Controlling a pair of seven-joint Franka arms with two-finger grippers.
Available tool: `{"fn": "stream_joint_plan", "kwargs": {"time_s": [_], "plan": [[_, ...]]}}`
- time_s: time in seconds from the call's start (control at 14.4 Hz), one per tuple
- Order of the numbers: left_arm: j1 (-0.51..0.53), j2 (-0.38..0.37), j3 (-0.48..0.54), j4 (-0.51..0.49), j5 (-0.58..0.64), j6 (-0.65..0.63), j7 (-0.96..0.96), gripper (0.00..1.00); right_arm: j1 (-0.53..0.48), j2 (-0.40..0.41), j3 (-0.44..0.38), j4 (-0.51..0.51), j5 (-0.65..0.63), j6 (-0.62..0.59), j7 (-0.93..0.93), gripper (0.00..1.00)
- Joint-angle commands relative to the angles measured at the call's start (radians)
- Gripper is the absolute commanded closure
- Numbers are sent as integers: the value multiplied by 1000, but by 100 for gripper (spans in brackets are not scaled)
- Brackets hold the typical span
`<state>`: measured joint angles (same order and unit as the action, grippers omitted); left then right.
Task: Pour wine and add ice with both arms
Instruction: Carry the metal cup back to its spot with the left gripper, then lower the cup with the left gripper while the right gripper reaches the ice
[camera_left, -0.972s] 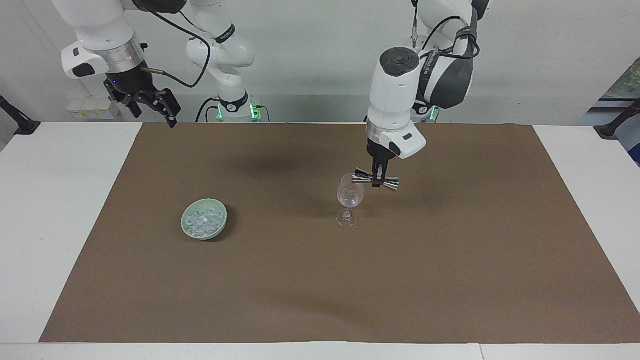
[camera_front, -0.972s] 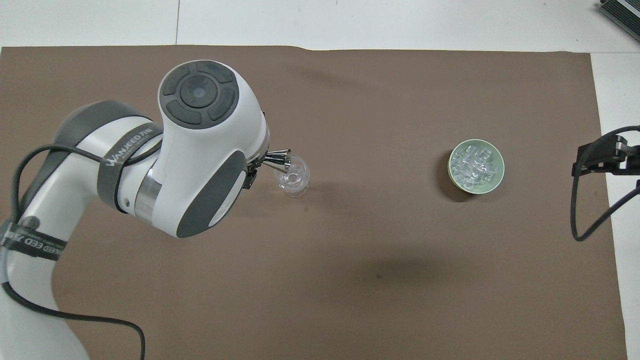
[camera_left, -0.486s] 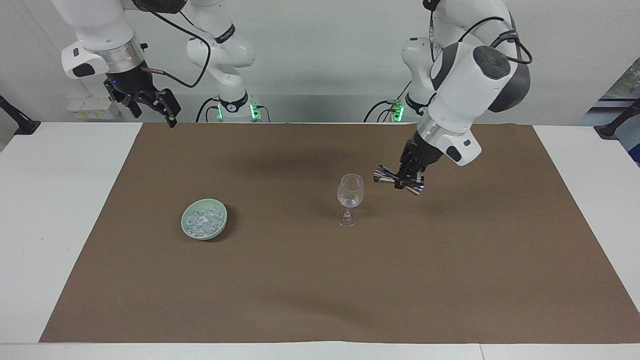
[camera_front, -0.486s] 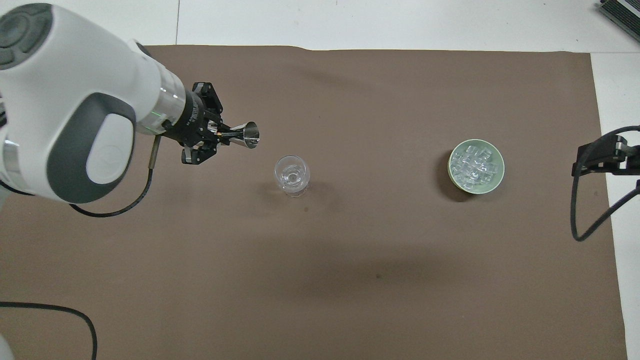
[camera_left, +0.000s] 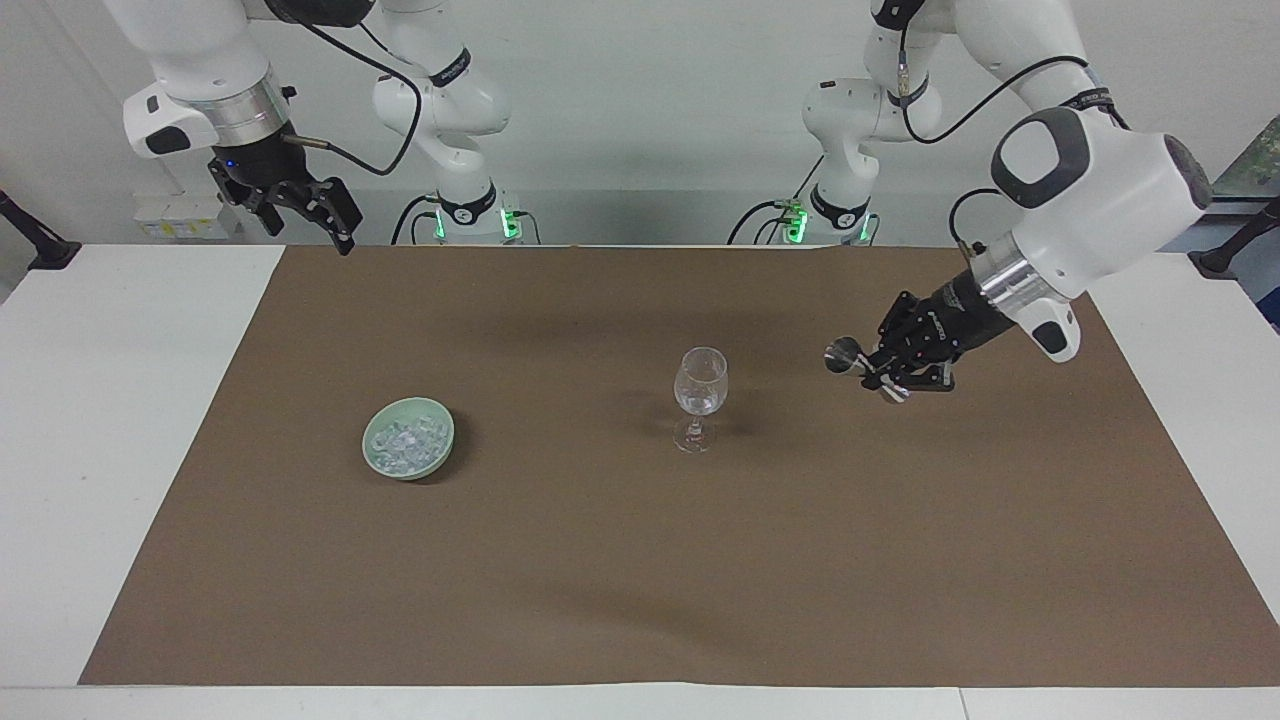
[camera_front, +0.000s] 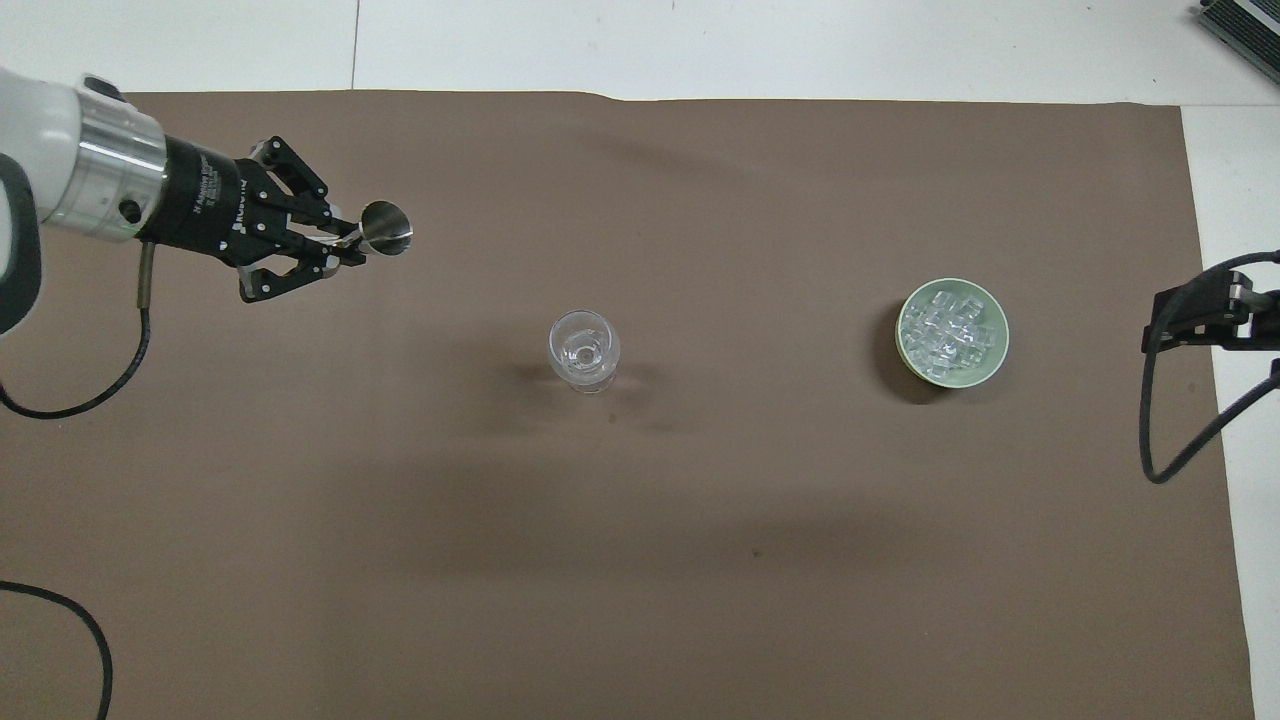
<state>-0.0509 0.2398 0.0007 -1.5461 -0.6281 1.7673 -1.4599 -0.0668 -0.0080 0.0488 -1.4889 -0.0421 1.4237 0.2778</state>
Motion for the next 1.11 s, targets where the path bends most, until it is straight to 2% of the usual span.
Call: {"fn": "stream_joint_plan", "kwargs": {"time_s": [0.0,0.14,0.35,0.49,0.69,1.04], "plan": [[113,7,-11,-67,-128,-16,85,100,-1,-4,5,-8,7,18,-26,0],[163,15,-11,-109,-189,-11,127,100,1,-3,6,-10,7,29,-28,0],[241,70,-11,-141,-320,-6,162,100,1,-3,6,-19,8,84,-63,0],[263,79,-11,-181,-355,12,190,100,-1,-6,6,-34,15,107,-66,0],[333,125,-13,-233,-444,-2,315,100,-4,-6,6,-48,16,132,-66,0],[353,162,-11,-308,-565,-8,427,100,-4,-15,6,-146,24,213,-97,0]]}}
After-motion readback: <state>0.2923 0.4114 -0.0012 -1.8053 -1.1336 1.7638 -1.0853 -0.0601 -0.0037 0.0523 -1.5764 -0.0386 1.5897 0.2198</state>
